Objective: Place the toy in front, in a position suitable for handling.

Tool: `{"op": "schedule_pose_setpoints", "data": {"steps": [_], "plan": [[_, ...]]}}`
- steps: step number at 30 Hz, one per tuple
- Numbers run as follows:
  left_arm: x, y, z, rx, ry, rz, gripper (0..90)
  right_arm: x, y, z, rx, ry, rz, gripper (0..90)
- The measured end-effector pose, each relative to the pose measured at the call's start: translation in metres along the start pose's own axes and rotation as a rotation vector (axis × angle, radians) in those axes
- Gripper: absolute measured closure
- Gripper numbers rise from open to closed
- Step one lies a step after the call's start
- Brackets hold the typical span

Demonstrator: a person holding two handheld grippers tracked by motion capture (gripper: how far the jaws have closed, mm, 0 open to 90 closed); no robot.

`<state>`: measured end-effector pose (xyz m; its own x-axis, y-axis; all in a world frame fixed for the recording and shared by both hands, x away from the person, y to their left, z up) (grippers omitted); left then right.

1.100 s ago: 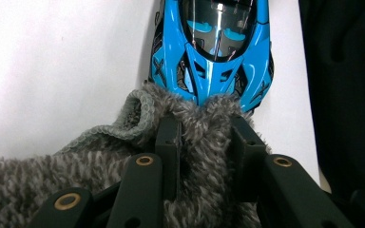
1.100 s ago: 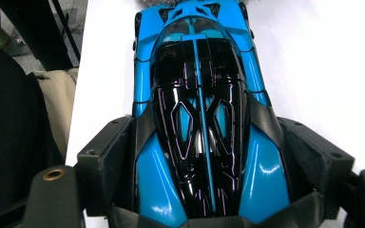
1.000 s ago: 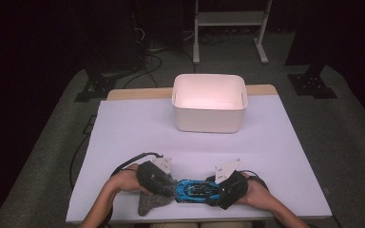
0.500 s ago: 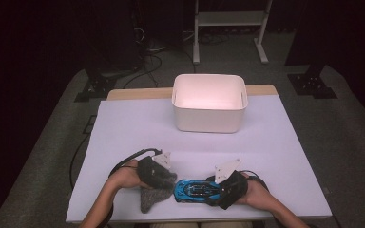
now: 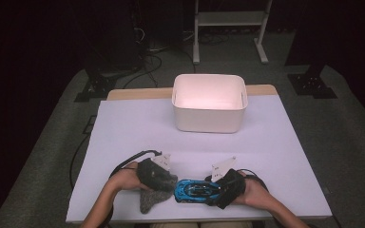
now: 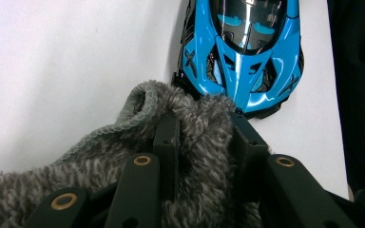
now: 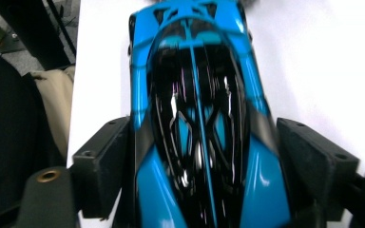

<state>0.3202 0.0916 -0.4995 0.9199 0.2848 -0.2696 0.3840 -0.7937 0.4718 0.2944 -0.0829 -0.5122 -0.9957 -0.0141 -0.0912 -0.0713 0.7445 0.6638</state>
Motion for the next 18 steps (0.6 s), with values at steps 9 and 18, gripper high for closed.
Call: {"op": "schedule_pose_setpoints", "data": {"steps": [9,18], "plan": [[-0.005,0.002,0.002,0.013,-0.028,0.026,68.5,-0.001,0.013,0.014,0.051,0.002,-0.065,21.7],[-0.017,-0.013,-0.005,0.047,-0.048,0.065,68.8,0.0,0.01,0.011,0.028,0.005,-0.064,24.7]]}}
Point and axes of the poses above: each handheld gripper's, and its own axes: z roughly forward along the jaws, y roughly out of its top, x roughly to its left, the point moved 8 cm from there along z, roughly forward along the jaws, and after that the axes turned 14 degrees about -z, right-handed, at the moved point
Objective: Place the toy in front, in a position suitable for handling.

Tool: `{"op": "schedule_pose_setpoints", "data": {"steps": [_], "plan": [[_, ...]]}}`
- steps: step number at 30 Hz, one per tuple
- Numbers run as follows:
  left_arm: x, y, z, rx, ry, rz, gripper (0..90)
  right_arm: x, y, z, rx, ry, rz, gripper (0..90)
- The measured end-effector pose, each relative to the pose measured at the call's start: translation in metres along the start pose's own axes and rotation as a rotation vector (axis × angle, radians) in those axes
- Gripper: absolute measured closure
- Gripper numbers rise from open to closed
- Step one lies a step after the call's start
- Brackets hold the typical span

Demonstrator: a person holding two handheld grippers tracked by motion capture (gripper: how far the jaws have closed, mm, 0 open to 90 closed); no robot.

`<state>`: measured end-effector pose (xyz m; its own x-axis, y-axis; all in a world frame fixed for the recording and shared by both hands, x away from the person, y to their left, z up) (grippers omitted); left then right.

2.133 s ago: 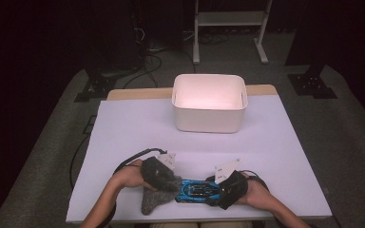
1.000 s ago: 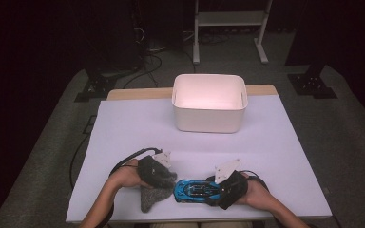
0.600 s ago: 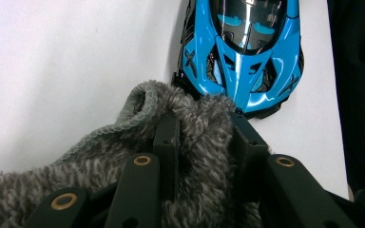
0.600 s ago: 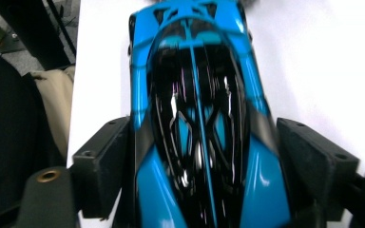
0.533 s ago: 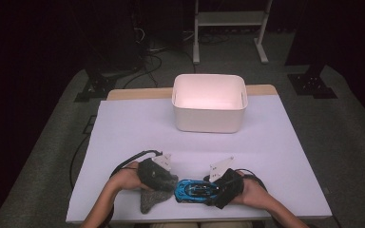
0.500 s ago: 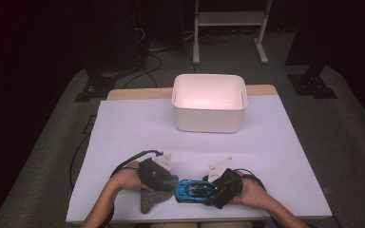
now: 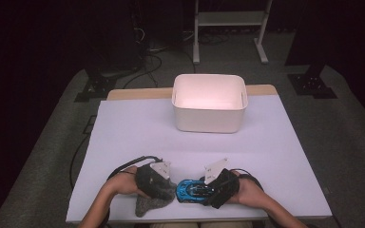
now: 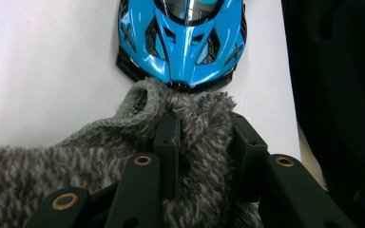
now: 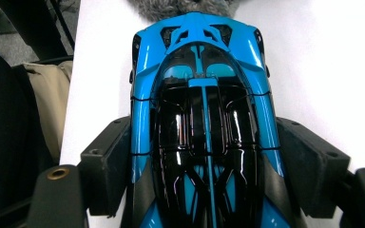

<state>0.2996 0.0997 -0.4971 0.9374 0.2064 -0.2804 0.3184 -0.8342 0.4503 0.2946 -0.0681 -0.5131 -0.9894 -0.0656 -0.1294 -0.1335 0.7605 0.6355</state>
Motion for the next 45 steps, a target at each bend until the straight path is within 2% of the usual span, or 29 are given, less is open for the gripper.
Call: {"op": "schedule_pose_setpoints", "data": {"steps": [4,7,11,16,19,23,27,31,33,38,45], "plan": [[0.006,-0.004,-0.014,-0.037,0.016,-0.028,69.0,0.0,0.0,0.0,-0.008,-0.005,0.003,24.7],[0.009,-0.007,-0.029,-0.084,0.019,-0.045,69.0,0.0,-0.001,0.0,-0.01,-0.007,-0.001,24.8],[0.016,-0.015,-0.056,-0.127,0.073,-0.065,69.0,-0.001,-0.001,0.0,-0.016,0.002,0.005,24.8],[0.03,-0.029,-0.095,-0.185,0.162,-0.128,68.9,0.0,-0.001,0.0,-0.025,0.002,0.013,24.8],[0.039,-0.04,-0.11,-0.221,0.203,-0.172,68.3,-0.001,-0.001,-0.001,-0.037,0.004,0.019,24.8],[0.052,-0.055,-0.111,-0.246,0.235,-0.239,63.6,-0.001,-0.002,-0.001,-0.044,0.005,0.022,24.5],[0.054,-0.057,-0.107,-0.282,0.231,-0.27,53.8,-0.002,-0.001,-0.003,-0.073,0.026,0.062,22.6],[0.056,-0.056,-0.109,-0.282,0.24,-0.286,45.0,-0.004,0.001,-0.01,-0.108,0.029,0.089,22.5],[0.056,-0.054,-0.111,-0.293,0.239,-0.288,41.8,-0.006,0.002,-0.015,-0.13,0.029,0.095,22.2],[0.053,-0.052,-0.112,-0.281,0.235,-0.279,36.9,-0.012,0.004,-0.025,-0.157,0.02,0.12,22.2],[0.048,-0.05,-0.115,-0.286,0.219,-0.269,31.8,-0.013,0.004,-0.026,-0.152,0.023,0.12,21.6]]}}
Point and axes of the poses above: each handheld gripper's, and its own axes: z roughly forward along the jaws, y roughly out of its top, x roughly to its left, the point moved 8 cm from there along z, roughly forward along the jaws, and after that the axes turned 14 degrees about -z, right-handed, at the moved point
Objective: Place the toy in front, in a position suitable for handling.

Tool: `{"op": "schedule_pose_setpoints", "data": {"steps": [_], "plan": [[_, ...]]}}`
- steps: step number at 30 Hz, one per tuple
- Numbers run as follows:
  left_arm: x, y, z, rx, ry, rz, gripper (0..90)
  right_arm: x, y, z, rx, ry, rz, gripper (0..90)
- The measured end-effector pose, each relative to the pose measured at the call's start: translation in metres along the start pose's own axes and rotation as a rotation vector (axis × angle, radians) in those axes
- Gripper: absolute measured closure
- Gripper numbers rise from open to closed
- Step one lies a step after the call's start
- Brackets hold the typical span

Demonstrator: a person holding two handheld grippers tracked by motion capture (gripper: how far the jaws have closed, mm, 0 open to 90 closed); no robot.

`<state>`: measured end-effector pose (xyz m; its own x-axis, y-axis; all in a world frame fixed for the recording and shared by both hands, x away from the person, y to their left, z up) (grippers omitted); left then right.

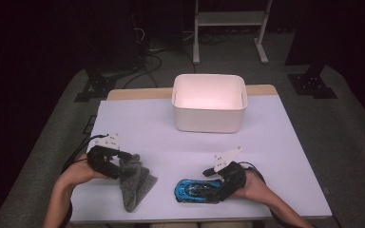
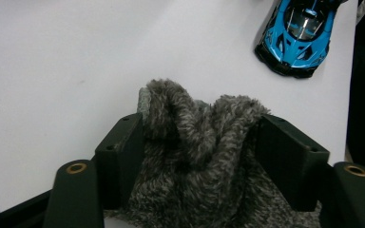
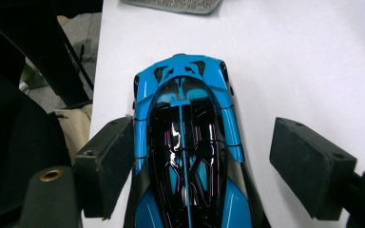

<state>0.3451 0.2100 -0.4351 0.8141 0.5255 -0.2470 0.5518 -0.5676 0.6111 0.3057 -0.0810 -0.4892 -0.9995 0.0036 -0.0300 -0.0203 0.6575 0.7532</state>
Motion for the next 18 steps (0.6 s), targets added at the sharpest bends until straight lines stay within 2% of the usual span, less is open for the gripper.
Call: {"op": "schedule_pose_setpoints", "data": {"steps": [4,8,18], "plan": [[-0.004,0.004,-0.003,-0.005,-0.006,0.018,29.7,-0.001,-0.001,0.002,0.007,0.0,-0.005,21.6],[-0.007,0.005,-0.002,-0.005,-0.008,0.018,27.5,-0.002,0.0,0.0,0.001,-0.006,0.002,21.5],[-0.016,0.011,0.006,-0.013,-0.027,0.046,24.2,-0.014,0.002,-0.019,-0.014,-0.045,0.023,21.6]]}}
Point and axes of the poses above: each handheld gripper's, and its own axes: z roughly forward along the jaws, y roughly out of its top, x roughly to its left, the point moved 8 cm from there along z, roughly forward along the jaws, and after that the axes turned 14 degrees about -z, right-handed, at the moved point
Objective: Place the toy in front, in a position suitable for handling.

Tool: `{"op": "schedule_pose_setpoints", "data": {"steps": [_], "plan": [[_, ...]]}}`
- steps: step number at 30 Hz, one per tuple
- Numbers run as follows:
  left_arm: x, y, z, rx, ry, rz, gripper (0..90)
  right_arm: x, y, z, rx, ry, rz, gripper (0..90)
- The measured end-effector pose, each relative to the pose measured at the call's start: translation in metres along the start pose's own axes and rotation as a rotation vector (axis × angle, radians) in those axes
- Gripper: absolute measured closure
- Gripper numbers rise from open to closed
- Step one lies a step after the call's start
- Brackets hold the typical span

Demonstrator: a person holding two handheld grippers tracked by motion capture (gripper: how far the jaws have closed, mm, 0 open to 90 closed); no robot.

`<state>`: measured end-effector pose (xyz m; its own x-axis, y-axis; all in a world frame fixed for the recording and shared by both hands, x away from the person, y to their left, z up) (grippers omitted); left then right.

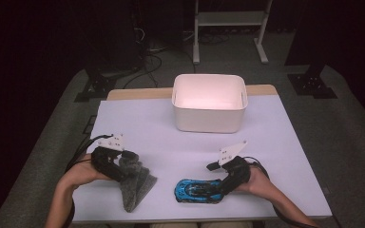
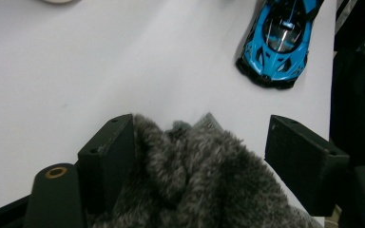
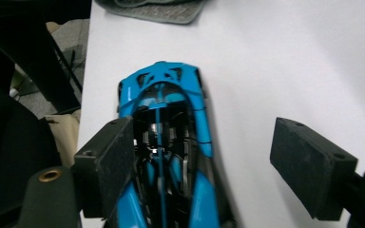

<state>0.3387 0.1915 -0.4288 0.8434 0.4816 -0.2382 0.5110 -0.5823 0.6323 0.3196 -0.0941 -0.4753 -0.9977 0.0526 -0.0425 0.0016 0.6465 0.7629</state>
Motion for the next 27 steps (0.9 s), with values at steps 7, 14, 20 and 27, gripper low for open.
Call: {"op": "schedule_pose_setpoints", "data": {"steps": [7,14,20,27], "plan": [[-0.007,0.007,0.009,-0.02,-0.005,0.019,20.3,-0.015,0.003,-0.019,0.004,-0.032,0.01,22.4],[-0.007,0.01,0.015,-0.034,-0.004,0.025,18.9,-0.034,0.006,-0.039,0.017,-0.071,0.022,22.3],[-0.006,0.01,0.018,-0.057,-0.003,0.019,17.3,-0.049,0.013,-0.052,0.023,-0.102,0.02,22.3],[-0.007,0.009,0.024,-0.063,0.015,0.02,15.9,-0.065,0.024,-0.062,0.033,-0.12,0.003,21.4]]}}
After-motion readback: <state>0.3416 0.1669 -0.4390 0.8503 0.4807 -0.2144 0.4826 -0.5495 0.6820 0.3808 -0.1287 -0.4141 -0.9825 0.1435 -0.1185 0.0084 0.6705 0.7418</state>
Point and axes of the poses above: each handheld gripper's, and its own axes: z roughly forward along the jaws, y roughly out of its top, x roughly to its left, the point moved 8 cm from there along z, roughly forward along the jaws, and after that the axes turned 14 degrees about -z, right-handed, at the moved point
